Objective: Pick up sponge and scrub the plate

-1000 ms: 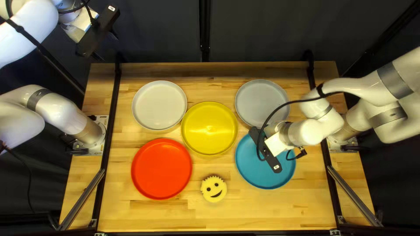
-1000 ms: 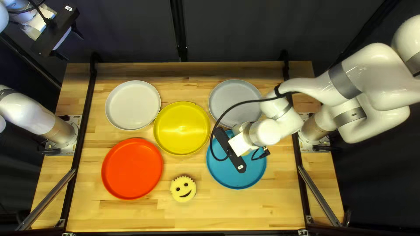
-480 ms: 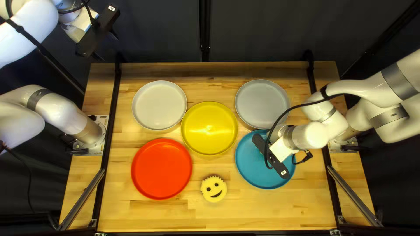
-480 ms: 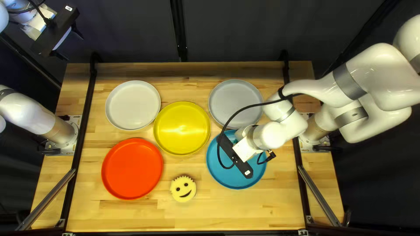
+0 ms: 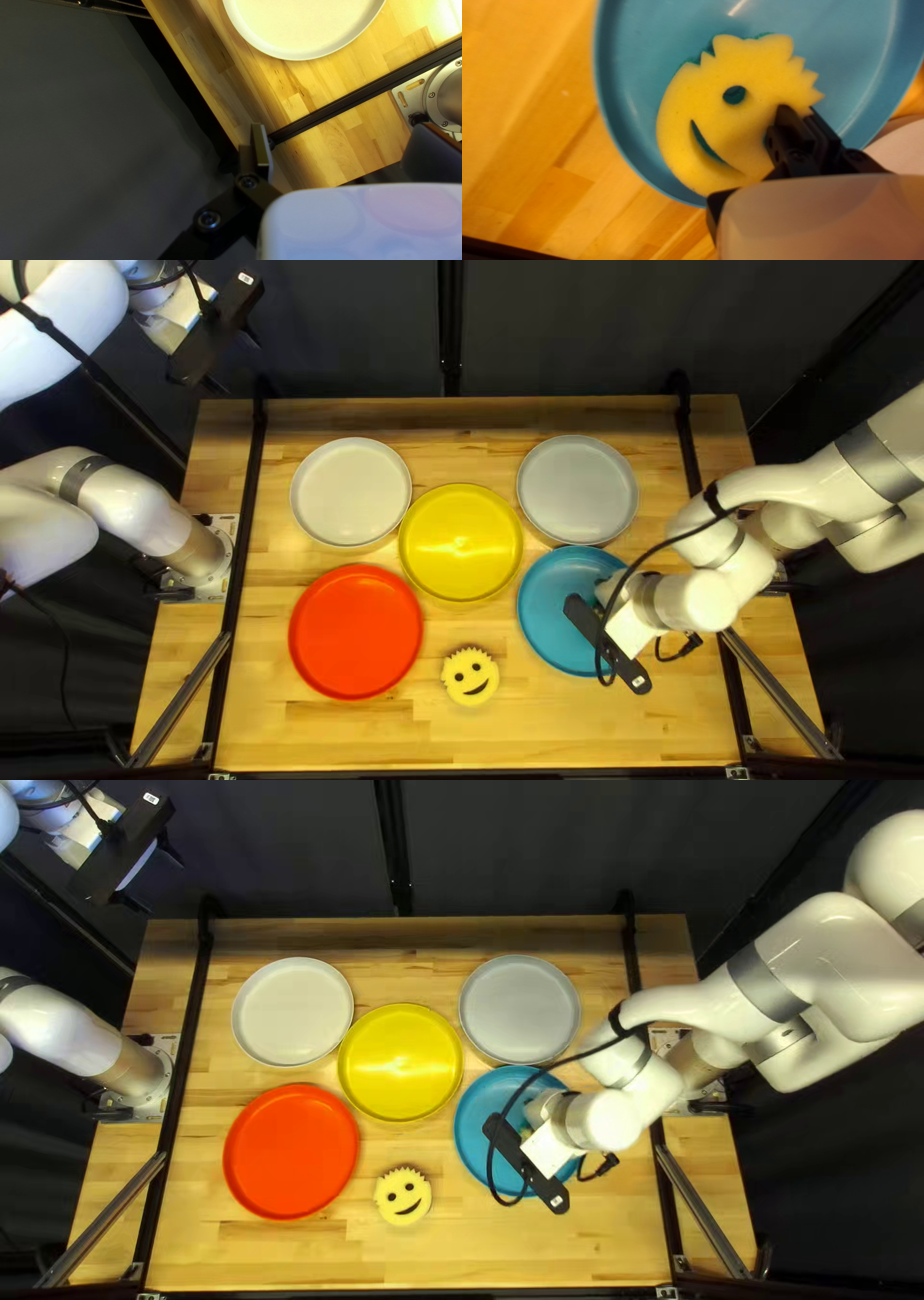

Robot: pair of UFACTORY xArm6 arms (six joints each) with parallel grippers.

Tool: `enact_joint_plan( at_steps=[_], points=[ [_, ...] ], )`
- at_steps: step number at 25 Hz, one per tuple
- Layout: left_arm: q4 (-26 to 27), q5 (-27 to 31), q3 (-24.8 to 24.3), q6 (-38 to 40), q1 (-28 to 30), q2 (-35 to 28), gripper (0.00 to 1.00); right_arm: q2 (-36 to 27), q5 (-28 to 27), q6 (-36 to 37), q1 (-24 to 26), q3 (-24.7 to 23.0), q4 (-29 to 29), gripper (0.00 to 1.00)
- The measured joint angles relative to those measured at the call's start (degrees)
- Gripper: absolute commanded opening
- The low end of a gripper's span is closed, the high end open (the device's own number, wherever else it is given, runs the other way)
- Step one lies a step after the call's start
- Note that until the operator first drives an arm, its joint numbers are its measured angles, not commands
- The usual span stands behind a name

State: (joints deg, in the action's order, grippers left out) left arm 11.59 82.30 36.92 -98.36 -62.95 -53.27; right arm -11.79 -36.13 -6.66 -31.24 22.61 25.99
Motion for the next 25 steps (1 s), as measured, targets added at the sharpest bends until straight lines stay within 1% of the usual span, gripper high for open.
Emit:
enact_joint_plan(
  at_steps=[11, 14, 17, 20, 25],
  points=[
    [0.0, 0.0, 0.0, 0.0, 0.0, 0.0, 1.00, -4.9, 0.9, 12.1, 8.9, -4.0, -1.6, 0.00],
    [0.0, 0.0, 0.0, 0.0, 0.0, 0.0, 1.00, -6.4, 1.6, 15.5, 11.8, -5.5, -1.7, 0.00],
    [0.0, 0.0, 0.0, 0.0, 0.0, 0.0, 1.00, -7.3, 2.4, 17.7, 13.7, -6.7, -1.7, 0.00],
    [0.0, 0.0, 0.0, 0.0, 0.0, 0.0, 1.00, -7.1, 2.5, 18.4, 13.9, -6.5, -1.9, 0.00],
    [0.0, 0.0, 0.0, 0.0, 0.0, 0.0, 1.00, -5.1, 1.2, 15.4, 9.7, -4.1, -2.0, 0.00]
  ],
)
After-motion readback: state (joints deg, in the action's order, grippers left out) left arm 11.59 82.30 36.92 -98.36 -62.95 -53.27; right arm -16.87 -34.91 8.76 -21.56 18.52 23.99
